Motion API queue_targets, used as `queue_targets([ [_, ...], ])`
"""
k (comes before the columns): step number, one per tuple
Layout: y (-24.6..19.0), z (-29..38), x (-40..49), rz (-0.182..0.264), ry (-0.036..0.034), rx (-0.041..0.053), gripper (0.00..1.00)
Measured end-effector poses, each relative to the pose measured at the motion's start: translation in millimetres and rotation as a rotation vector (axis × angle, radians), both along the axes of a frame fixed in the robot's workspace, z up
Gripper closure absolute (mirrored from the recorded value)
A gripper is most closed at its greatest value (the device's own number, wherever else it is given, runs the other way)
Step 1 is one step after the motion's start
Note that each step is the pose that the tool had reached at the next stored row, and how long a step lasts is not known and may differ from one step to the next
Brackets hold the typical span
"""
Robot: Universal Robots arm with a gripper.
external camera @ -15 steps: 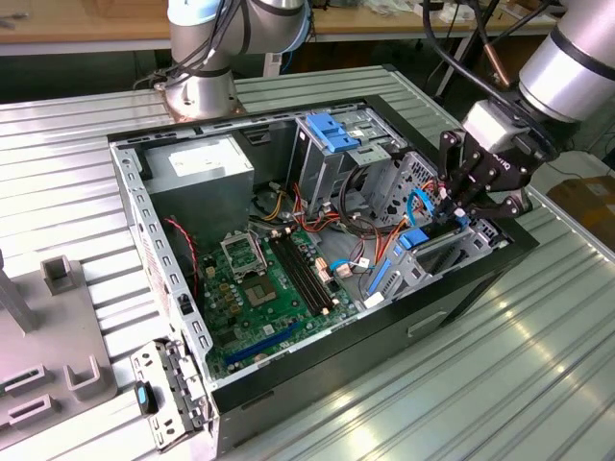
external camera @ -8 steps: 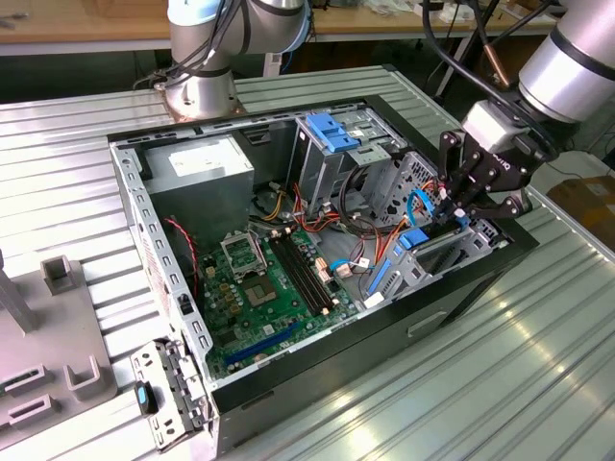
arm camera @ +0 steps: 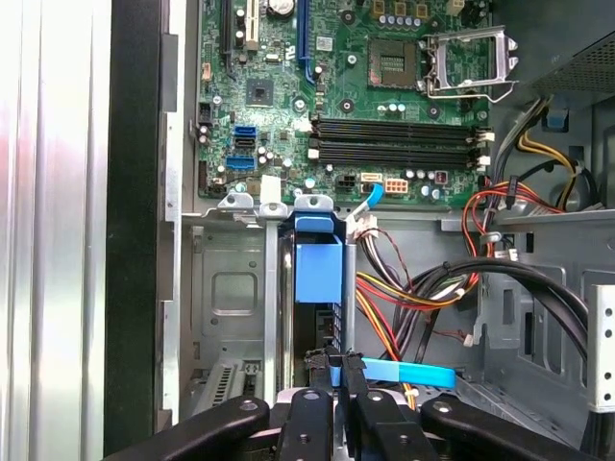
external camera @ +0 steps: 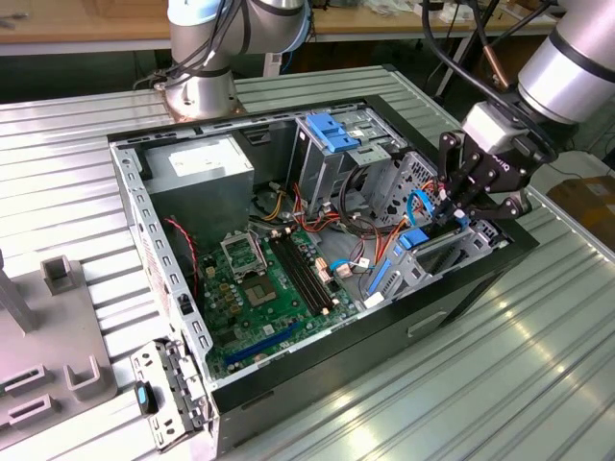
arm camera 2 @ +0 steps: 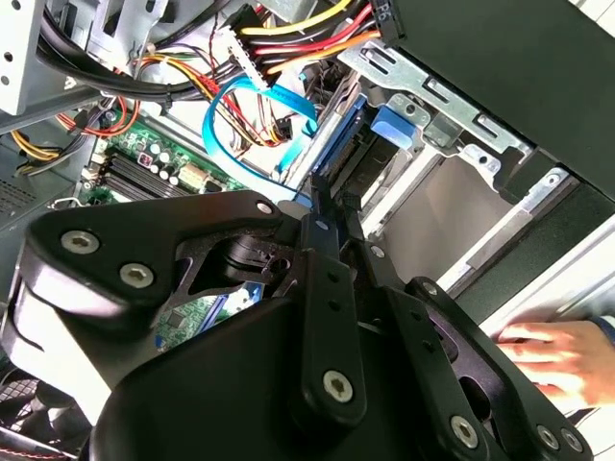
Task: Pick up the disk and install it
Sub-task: 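Insert the first disk wire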
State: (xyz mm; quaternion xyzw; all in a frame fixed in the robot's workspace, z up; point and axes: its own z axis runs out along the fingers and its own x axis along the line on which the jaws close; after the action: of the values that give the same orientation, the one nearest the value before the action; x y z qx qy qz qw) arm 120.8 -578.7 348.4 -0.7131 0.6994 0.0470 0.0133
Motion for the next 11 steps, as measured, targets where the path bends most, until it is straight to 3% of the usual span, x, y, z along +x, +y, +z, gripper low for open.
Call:
queue_targets([
  [11, 0.0, -1.7, 0.0, 0.0, 0.0, -0.0003, 0.84],
])
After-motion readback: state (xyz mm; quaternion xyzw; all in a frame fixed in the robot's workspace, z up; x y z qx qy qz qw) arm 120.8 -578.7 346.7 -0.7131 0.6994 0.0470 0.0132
